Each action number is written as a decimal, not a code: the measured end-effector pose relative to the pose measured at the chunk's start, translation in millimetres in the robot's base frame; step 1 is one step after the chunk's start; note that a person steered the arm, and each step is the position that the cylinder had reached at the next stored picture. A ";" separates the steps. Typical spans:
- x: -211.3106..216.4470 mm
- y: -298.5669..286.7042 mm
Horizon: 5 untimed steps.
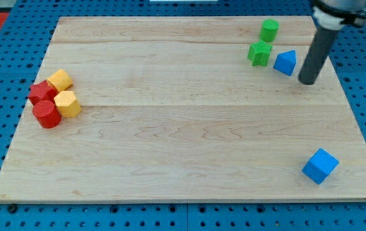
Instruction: Move the blue cube towards center of the board
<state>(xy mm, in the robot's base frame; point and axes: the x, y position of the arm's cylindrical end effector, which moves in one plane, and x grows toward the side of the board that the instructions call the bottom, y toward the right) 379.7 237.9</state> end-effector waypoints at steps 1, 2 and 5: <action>-39.3 -58.4; -43.6 -104.9; 119.2 104.9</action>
<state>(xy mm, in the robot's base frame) 498.9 342.7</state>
